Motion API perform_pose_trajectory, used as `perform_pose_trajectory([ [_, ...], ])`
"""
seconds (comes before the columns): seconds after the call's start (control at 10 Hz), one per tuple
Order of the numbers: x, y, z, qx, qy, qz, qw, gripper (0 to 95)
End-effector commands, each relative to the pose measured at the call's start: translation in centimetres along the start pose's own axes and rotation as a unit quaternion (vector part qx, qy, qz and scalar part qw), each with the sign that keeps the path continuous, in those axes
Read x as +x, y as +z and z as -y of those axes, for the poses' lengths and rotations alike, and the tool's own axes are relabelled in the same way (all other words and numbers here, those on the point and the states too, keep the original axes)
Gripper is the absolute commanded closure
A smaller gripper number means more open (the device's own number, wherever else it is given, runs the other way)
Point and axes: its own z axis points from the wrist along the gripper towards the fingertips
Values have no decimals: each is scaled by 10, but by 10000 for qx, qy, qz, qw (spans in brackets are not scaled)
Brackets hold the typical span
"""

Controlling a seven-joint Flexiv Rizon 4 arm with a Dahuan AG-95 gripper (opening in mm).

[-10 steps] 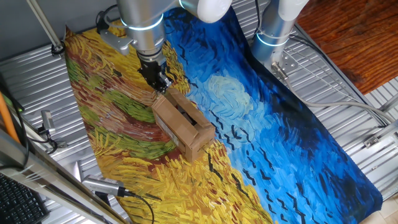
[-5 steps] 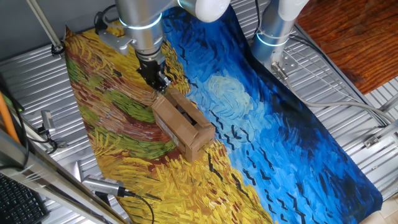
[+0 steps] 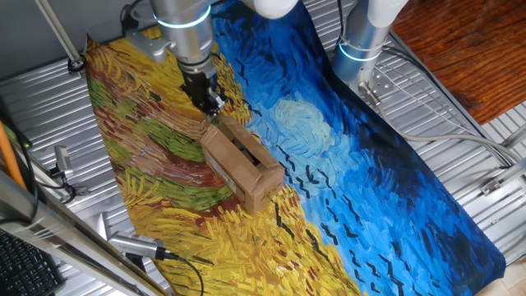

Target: Open a box

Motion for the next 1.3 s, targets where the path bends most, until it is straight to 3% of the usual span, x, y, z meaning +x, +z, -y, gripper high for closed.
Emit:
perform_pose_trajectory([
  [0.1,-2,9,-9,8,106,6,9999,950],
  [0.4,-4,20,-24,27,239,17,9997,950],
  [0.8,13,33,-35,28,295,44,9996,950],
  [1.3,40,27,-51,-43,306,15,9995,950],
])
